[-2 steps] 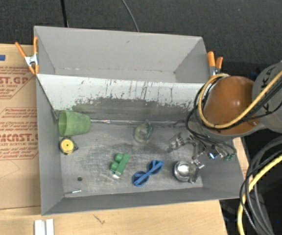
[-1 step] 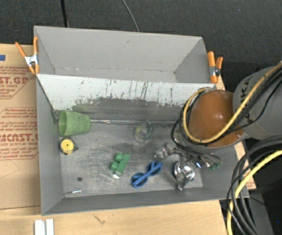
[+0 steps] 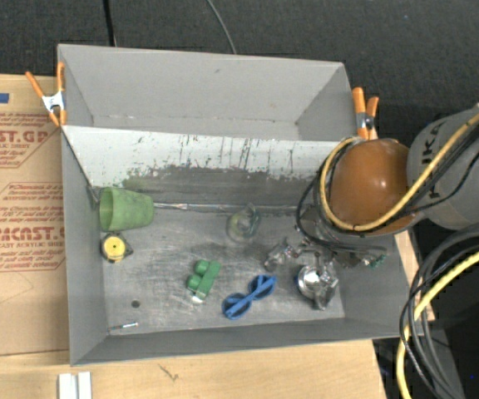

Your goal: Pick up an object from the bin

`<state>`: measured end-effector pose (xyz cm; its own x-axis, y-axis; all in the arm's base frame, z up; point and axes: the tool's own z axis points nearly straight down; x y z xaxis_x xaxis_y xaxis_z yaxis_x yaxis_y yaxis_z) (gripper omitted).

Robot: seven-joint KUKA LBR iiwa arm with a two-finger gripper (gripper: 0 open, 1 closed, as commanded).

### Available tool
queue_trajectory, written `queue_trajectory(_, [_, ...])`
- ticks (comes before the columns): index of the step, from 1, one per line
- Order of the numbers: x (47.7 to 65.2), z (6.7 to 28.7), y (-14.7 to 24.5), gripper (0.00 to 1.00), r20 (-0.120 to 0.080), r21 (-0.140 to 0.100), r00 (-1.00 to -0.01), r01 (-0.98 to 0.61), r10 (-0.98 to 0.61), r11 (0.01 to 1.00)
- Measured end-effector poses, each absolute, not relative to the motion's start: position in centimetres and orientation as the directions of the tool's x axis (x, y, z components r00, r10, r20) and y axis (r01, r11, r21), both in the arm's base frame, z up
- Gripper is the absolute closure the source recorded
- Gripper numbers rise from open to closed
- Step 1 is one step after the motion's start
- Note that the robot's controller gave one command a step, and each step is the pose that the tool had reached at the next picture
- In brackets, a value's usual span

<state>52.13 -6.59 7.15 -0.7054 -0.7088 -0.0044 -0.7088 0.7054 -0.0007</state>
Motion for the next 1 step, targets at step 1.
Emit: queue_trajectory(1, [50.4,7.19,-1.18,0.0,-0.006,-0.003,-0.803,-0.596,-0.596,0.803])
